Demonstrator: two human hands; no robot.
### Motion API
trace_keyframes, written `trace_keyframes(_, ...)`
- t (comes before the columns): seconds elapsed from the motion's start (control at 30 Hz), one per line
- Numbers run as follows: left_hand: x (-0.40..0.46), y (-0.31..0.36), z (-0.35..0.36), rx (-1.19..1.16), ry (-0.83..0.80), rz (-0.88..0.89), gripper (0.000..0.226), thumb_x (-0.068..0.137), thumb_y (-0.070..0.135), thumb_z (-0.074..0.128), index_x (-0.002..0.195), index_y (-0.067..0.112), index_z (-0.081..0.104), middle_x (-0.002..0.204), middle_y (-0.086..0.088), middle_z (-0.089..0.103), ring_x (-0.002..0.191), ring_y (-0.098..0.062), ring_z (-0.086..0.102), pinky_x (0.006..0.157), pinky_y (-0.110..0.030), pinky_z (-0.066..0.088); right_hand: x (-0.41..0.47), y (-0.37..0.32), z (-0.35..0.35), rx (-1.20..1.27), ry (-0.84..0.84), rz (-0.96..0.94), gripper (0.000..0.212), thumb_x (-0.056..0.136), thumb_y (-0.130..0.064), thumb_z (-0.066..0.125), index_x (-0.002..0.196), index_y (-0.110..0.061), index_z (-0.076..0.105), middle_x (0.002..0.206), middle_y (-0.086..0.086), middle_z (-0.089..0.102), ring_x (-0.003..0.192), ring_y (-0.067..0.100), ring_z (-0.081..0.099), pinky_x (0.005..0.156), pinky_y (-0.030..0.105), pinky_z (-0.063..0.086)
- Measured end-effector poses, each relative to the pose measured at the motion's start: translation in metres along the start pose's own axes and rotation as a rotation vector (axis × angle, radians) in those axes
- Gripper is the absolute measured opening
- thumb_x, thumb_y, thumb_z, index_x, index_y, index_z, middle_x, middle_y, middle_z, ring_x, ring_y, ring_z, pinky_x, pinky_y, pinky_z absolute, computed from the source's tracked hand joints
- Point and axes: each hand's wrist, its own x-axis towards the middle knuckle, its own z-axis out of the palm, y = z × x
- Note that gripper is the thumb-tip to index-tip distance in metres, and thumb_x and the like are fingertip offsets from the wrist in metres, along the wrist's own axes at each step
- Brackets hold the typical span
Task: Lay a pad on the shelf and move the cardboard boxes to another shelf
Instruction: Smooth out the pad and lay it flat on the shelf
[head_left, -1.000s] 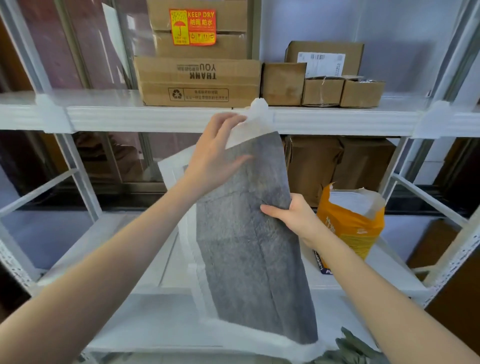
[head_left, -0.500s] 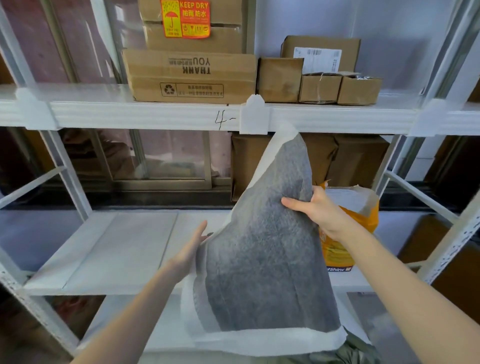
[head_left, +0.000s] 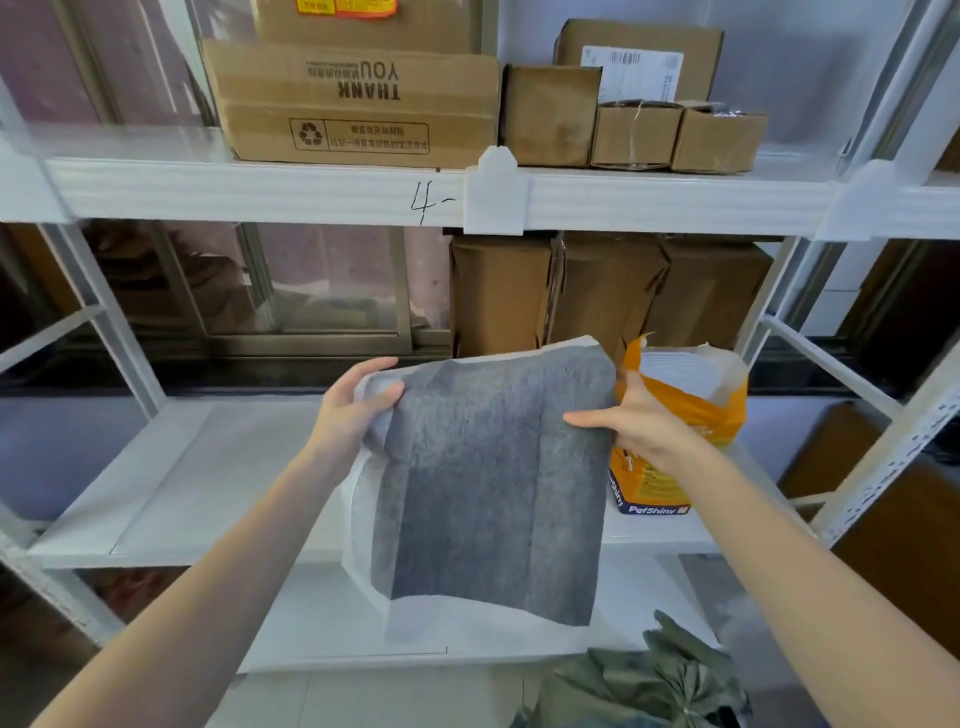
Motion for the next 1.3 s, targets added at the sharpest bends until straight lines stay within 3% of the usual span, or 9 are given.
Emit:
trace_keyframes(0.13,0.002,0.009,0.002,0.015,0.105,0.050,0.013,0.086,0.012,0.064,0.091,0.022,0.071,0.100,-0.001,0.068,0.101,-0.018,0.063,0.089,-0.030,0.050,0.002,0.002,0.000,0.034,0.188,-0.070,0.089,0.071,-0.010,0.078,0.139,-0.023,0.023,0.131,0.008,0.048,0.121,0.029,0.050,0.100,0.045,0.045)
trace_keyframes(0.27,0.007,0.017,0.007,0.103,0.138,0.031,0.015,0.086,0.015,0.064,0.099,0.013,0.071,0.103,-0.003,0.070,0.104,-0.017,0.062,0.094,-0.028,0.046,0.000,-0.003,0.002,0.032,0.310,-0.251,0.034,0.087,-0.014,0.061,0.111,-0.023,0.038,0.116,0.013,0.055,0.102,0.023,0.056,0.083,0.034,0.048)
trace_keyframes(0.37,0.008,0.026,0.009,0.200,0.076,0.025,0.022,0.087,0.019,0.063,0.107,0.012,0.070,0.105,-0.003,0.069,0.107,-0.018,0.061,0.096,-0.028,0.045,-0.004,-0.010,0.003,-0.009,0.259,-0.341,0.010,0.090,-0.013,0.057,0.098,-0.017,0.055,0.103,-0.003,0.056,0.104,0.017,0.049,0.074,0.023,0.042)
trace_keyframes(0.57,0.010,0.042,-0.008,0.463,-0.244,-0.048,0.052,0.076,0.022,0.076,0.126,0.020,0.060,0.127,0.002,0.059,0.119,-0.015,0.053,0.106,-0.035,0.040,-0.003,-0.009,-0.009,-0.355,0.068,-0.277,0.043,0.076,-0.003,0.072,0.109,-0.028,0.060,0.127,0.008,0.047,0.118,0.025,0.046,0.096,0.038,0.046)
trace_keyframes(0.73,0.008,0.048,-0.004,0.692,-0.129,0.113,0.019,0.080,0.029,0.071,0.093,0.015,0.073,0.099,-0.003,0.068,0.099,-0.018,0.058,0.084,-0.032,0.042,0.001,-0.007,-0.009,-0.577,0.234,-0.392,0.008,0.080,-0.024,0.070,0.086,-0.021,0.066,0.104,0.013,0.061,0.101,0.024,0.055,0.067,0.022,0.042)
trace_keyframes(0.87,0.015,0.040,-0.016,0.794,-0.065,0.198,0.021,0.080,0.030,0.071,0.090,0.012,0.074,0.096,-0.007,0.055,0.105,-0.023,0.050,0.092,-0.039,0.042,-0.003,-0.009,-0.015,-0.591,0.267,-0.414,0.023,0.080,-0.028,0.070,0.062,-0.018,0.059,0.079,0.006,0.053,0.078,0.016,0.049,0.057,0.021,0.034)
trace_keyframes(1.0,0.026,0.028,-0.027,0.884,-0.011,0.233,0.030,0.076,0.037,0.073,0.094,0.013,0.076,0.113,-0.008,0.054,0.114,-0.028,0.048,0.099,-0.048,0.039,-0.004,-0.009,-0.012,-0.621,0.181,-0.382,0.026,0.083,-0.029,0.066,0.066,-0.010,0.064,0.063,-0.002,0.054,0.064,0.012,0.050,0.054,0.022,0.037)
trace_keyframes(1.17,0.035,0.024,-0.031,1.037,-0.001,0.202,0.027,0.075,0.043,0.072,0.091,0.022,0.076,0.095,0.003,0.051,0.098,-0.025,0.050,0.087,-0.046,0.042,0.004,-0.006,-0.009,-0.624,0.143,-0.318,0.021,0.088,-0.028,0.060,0.068,-0.022,0.061,0.063,-0.001,0.060,0.038,0.009,0.059,0.050,0.021,0.044)
trace_keyframes(1.3,0.041,0.014,-0.025,1.013,0.004,0.118,0.027,0.081,0.042,0.066,0.097,0.022,0.075,0.088,-0.001,0.065,0.088,-0.025,0.059,0.077,-0.039,0.048,0.020,0.004,-0.004,-0.548,0.128,-0.261,0.011,0.089,-0.021,0.058,0.089,-0.013,0.066,0.074,0.006,0.065,0.041,0.006,0.063,0.042,0.018,0.045)
